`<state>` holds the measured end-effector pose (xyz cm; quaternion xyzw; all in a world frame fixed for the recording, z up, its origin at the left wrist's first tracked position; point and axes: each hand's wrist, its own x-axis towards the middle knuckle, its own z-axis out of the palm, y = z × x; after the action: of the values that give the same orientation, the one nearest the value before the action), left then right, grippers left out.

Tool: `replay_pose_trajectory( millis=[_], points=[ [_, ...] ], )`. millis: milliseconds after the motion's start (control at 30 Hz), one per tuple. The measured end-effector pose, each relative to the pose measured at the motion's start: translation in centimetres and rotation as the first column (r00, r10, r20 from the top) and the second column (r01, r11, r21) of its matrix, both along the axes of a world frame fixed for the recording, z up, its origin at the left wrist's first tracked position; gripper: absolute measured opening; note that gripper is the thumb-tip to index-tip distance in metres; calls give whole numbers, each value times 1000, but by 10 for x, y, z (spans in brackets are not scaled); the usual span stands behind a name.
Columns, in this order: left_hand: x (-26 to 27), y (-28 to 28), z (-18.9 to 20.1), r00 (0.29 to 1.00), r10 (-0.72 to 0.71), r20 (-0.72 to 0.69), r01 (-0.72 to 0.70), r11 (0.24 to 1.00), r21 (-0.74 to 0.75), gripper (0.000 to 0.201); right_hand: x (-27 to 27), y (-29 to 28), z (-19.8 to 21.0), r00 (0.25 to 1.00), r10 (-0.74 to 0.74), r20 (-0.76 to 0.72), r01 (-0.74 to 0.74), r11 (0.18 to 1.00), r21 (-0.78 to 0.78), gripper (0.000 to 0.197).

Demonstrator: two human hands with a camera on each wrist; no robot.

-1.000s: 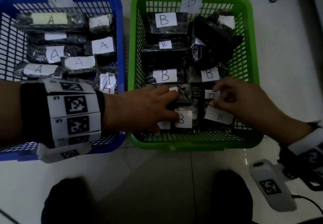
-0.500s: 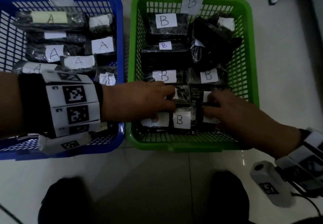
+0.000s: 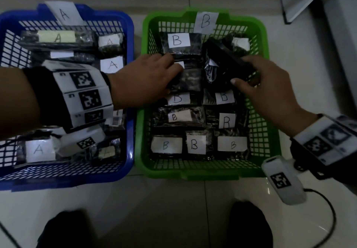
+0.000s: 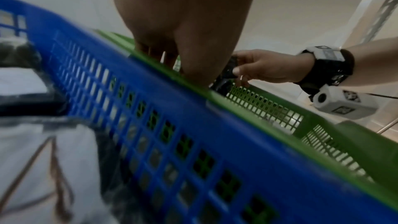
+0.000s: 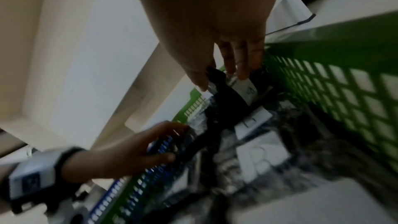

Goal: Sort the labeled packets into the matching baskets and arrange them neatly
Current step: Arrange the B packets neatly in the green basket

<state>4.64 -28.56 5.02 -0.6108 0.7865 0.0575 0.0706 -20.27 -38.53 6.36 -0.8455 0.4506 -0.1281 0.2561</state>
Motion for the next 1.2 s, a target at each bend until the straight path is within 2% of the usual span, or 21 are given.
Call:
replay_pose_trajectory(
  millis=[100, 200, 300, 433, 533, 633, 733, 800, 867, 933, 1000, 1067, 1133, 1200],
  points=[
    [-2, 1, -4, 999, -18, 44, 19, 1000, -12, 40, -6, 9, -6, 985, 170, -30, -173, 971, -164, 43],
    [-3, 1, -3, 999, -8, 47, 9, 1000, -26, 36, -11, 16, -10, 930, 320, -181, -340, 935, -96, 44],
    [-6, 3, -1, 999, -4, 48, 6, 1000, -30, 41, -14, 23, -14, 898, 362, -251, -379, 925, -24, 38],
    [-7, 4, -1, 997, -1, 80, 2, 1000, -14, 47, -13, 25, -14, 936, 312, -160, -319, 947, -19, 32],
    [-7, 3, -2, 997, 20, 75, -22, 1000, 19, 53, -11, 24, -10, 982, 187, -38, -186, 982, 41, 26],
    [-6, 2, -4, 999, 44, 8, -45, 998, 39, 54, -11, 21, -3, 993, 12, 117, -36, 978, 206, 23],
    [-2, 1, -7, 998, 28, -57, -24, 998, 57, 51, -15, 19, 3, 962, -117, 246, 10, 918, 397, 28],
    [0, 2, -4, 989, -9, -150, 21, 997, 79, 41, -17, 19, 5, 957, -137, 255, 21, 912, 409, 32],
    [0, 4, 2, 964, -71, -256, 84, 996, 41, 31, -19, 20, 6, 959, -143, 245, 26, 903, 428, 42],
    [1, 6, 3, 952, -174, -253, 170, 985, -36, 26, -20, 21, 5, 963, -153, 224, 33, 887, 461, 51],
    [3, 6, -1, 952, -255, -167, 254, 967, -27, 34, -21, 23, 3, 968, -167, 188, 59, 877, 478, 52],
    [6, 2, -2, 952, -297, -79, 301, 953, 33, 53, -21, 23, 4, 972, -171, 162, 71, 868, 492, 46],
    [8, -2, -1, 948, -313, -60, 317, 945, 83, 69, -20, 24, 6, 973, -177, 148, 78, 857, 510, 42],
    [10, -5, -2, 956, -285, -69, 292, 947, 136, 70, -19, 25, 7, 972, -179, 150, 74, 845, 530, 38]
  ],
)
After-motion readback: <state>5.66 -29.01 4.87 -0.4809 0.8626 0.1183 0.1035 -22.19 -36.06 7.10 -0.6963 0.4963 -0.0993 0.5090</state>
